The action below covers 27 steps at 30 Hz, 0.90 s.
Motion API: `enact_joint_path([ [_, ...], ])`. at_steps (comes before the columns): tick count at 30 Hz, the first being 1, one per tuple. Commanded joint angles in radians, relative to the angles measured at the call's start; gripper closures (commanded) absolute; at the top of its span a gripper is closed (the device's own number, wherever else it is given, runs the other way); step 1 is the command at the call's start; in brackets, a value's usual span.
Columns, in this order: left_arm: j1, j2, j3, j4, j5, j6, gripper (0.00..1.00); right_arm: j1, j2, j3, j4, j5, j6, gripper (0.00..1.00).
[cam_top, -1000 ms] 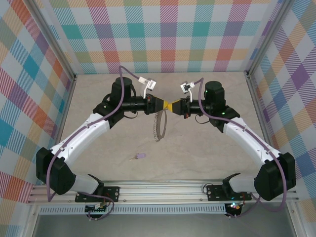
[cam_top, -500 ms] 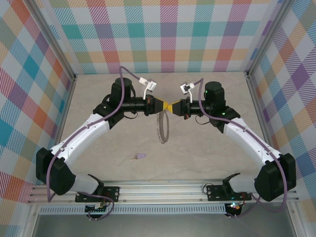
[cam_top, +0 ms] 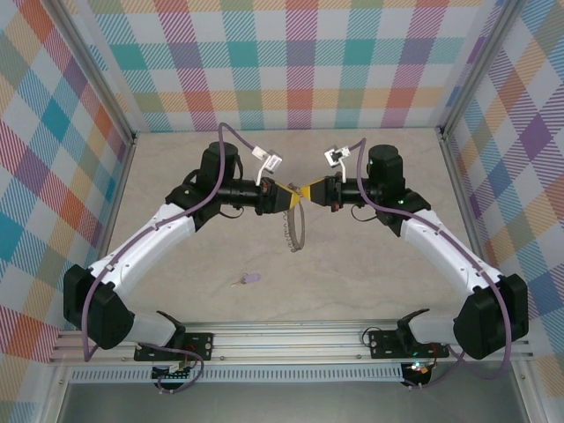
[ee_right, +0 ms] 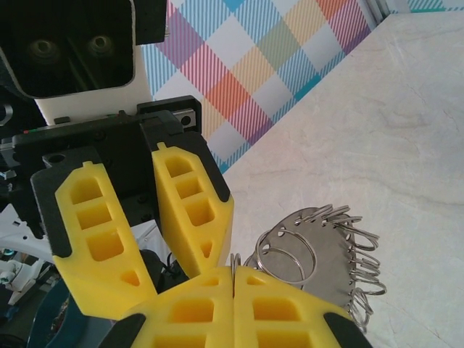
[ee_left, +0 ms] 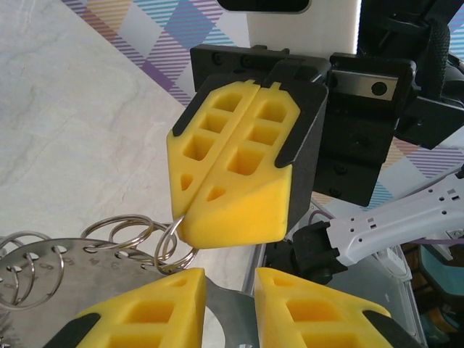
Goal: Put the keys on the keyring
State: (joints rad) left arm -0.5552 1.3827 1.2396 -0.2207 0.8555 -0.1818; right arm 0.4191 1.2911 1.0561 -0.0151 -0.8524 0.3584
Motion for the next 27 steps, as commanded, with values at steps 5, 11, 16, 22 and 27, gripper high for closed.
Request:
enact_joint_path([
  [5, -0.003, -0.006, -0.003, 0.002, -0.019, 0.015, 0.76, -0.005, -0.001, 0.023, 0.030, -0.077, -0.024, 1.00],
  [11, 0.037, -0.084, -0.082, 0.156, -0.148, -0.069, 0.74, -0.011, -0.011, 0.018, 0.015, -0.064, -0.033, 1.00],
  [16, 0.051, -0.073, -0.066, 0.164, -0.099, -0.081, 0.66, -0.013, -0.010, 0.012, 0.026, -0.072, -0.023, 1.00],
  [22, 0.049, -0.026, -0.045, 0.178, -0.004, -0.093, 0.66, -0.013, -0.004, 0.007, 0.047, -0.080, -0.007, 1.00],
  [27, 0.044, -0.003, -0.035, 0.188, 0.057, -0.101, 0.66, -0.013, 0.007, 0.008, 0.061, -0.092, 0.003, 1.00],
])
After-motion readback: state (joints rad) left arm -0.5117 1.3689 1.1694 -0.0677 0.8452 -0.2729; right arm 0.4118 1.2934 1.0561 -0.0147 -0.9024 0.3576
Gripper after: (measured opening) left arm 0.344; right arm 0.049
